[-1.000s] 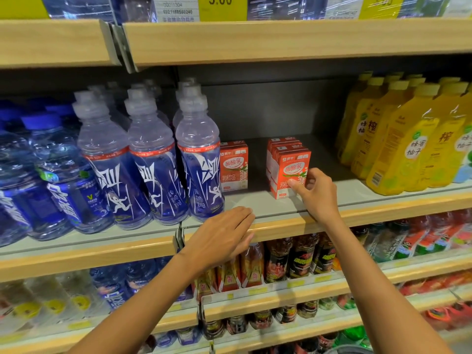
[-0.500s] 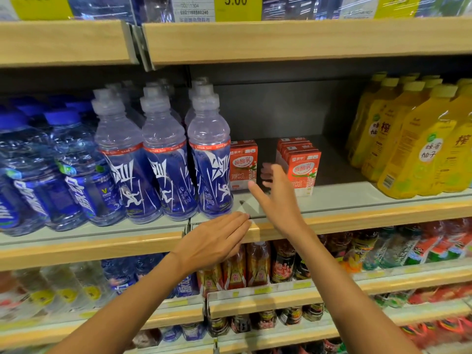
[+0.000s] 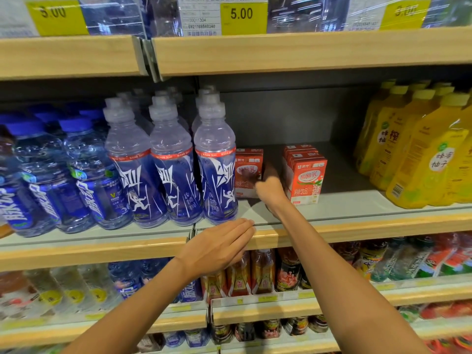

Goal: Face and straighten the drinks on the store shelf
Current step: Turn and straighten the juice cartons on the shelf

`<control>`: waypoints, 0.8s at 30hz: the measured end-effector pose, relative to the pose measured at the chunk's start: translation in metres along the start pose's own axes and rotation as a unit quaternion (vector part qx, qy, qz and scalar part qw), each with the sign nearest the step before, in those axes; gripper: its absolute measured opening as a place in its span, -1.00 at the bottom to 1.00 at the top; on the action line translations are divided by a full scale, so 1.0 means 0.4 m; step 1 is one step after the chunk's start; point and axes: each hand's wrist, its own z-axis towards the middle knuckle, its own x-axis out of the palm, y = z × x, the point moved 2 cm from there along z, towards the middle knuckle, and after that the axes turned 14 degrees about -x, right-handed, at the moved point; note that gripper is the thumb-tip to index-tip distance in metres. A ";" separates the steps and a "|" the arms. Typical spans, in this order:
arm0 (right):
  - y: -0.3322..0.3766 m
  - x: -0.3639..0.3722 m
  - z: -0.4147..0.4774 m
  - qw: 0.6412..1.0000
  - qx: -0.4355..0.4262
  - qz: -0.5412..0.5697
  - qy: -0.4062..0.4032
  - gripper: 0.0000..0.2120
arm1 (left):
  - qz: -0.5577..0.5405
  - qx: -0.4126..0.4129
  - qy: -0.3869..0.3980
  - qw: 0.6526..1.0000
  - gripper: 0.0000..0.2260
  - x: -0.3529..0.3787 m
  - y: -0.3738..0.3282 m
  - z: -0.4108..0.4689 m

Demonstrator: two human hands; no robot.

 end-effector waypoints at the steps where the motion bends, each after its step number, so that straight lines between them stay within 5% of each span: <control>1: 0.009 -0.004 -0.008 1.000 -0.014 -0.003 -0.006 -0.59 | -0.001 -0.002 0.001 1.000 -0.67 0.001 0.000 0.000; 5: 0.067 -0.040 -0.053 0.995 -0.097 -0.001 -0.034 -0.77 | -0.025 -0.034 0.021 0.999 -0.69 -0.012 -0.011 0.014; 8: 0.118 -0.084 -0.105 0.988 -0.139 0.007 -0.061 -0.71 | -0.149 -0.167 0.048 0.973 -0.73 -0.051 -0.026 0.030; 10: 0.144 -0.112 -0.147 0.986 -0.153 0.032 -0.060 -0.68 | -0.265 -0.301 0.017 0.916 -0.78 -0.081 -0.030 0.038; 13: 0.164 -0.129 -0.216 0.985 -0.138 0.096 -0.048 -0.59 | -0.434 -0.471 -0.055 0.766 -0.85 -0.133 -0.020 0.065; 15: 0.166 -0.122 -0.256 0.985 -0.118 0.120 -0.034 -0.51 | -0.537 -0.514 -0.047 0.667 -0.70 -0.162 -0.014 0.099; 17: 0.163 -0.104 -0.288 0.985 -0.096 0.140 -0.015 -0.46 | -0.598 -0.517 -0.019 0.612 -0.54 -0.179 -0.019 0.126; 20: 0.168 -0.069 -0.322 0.983 -0.078 0.167 0.011 -0.44 | -0.633 -0.510 0.011 0.583 -0.52 -0.198 -0.046 0.152; 24: 0.181 -0.036 -0.345 0.978 -0.078 0.193 0.020 -0.55 | -0.597 -0.538 -0.014 0.595 -0.53 -0.206 -0.057 0.149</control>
